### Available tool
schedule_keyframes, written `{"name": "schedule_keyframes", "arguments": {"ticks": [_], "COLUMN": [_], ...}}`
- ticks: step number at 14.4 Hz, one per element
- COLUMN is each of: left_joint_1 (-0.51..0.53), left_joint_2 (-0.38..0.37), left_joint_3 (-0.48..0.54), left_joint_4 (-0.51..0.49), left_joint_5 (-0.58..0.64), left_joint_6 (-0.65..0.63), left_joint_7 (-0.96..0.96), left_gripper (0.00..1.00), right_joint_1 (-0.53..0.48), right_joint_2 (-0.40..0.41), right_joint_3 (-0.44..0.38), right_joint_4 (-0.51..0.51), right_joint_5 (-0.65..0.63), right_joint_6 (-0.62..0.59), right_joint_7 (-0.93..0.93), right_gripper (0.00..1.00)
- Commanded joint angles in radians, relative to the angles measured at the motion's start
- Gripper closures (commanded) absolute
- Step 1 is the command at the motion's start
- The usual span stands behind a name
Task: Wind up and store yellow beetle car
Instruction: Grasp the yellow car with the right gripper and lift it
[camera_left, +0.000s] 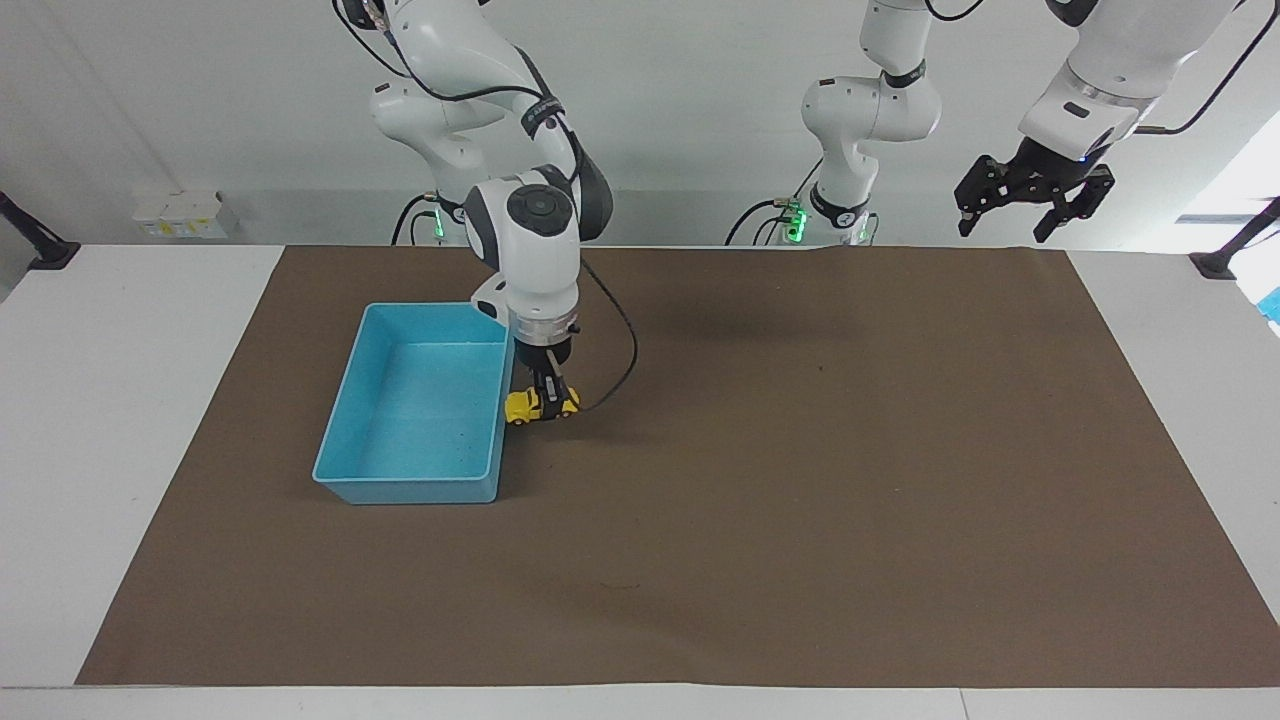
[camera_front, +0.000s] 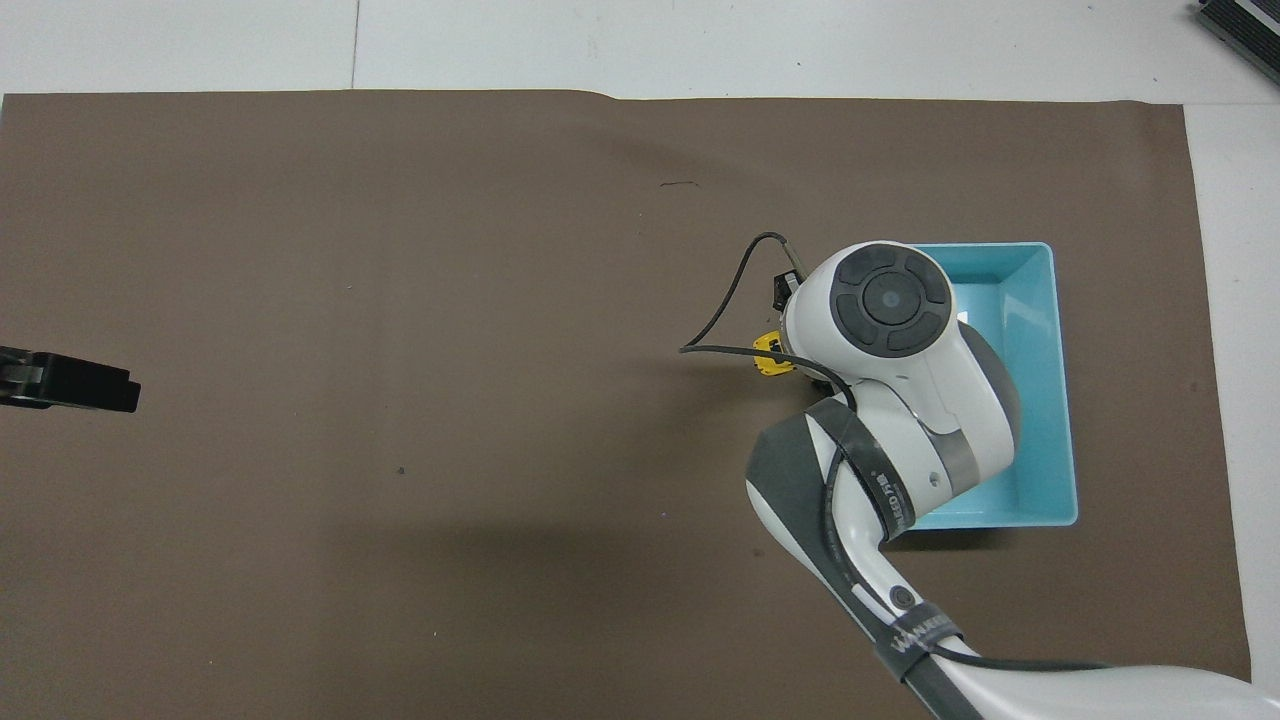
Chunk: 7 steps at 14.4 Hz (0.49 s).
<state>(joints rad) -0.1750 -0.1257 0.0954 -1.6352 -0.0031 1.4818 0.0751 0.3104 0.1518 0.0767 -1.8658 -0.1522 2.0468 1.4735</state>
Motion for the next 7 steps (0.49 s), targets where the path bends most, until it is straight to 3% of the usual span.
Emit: {"name": "schedule_keyframes", "arguments": {"ticks": [1, 7], "left_joint_1": [0.017, 0.019], "left_joint_2": [0.003, 0.003], "left_joint_3": [-0.01, -0.01], "left_joint_4": [0.012, 0.012], "left_joint_5": [0.006, 0.006], "left_joint_6": [-0.006, -0.008], "left_joint_7": [0.008, 0.008], "left_gripper": [0.0, 0.0], "right_joint_1": [-0.043, -0.177], "right_joint_2": [-0.05, -0.097], "right_joint_3": [0.009, 0.009], "right_joint_4": [-0.027, -0.067], "right_joint_5": [0.043, 0.154], "right_joint_6": [-0.036, -0.077], "right_joint_7": [-0.219, -0.758], "right_gripper": [1.0, 1.0]}}
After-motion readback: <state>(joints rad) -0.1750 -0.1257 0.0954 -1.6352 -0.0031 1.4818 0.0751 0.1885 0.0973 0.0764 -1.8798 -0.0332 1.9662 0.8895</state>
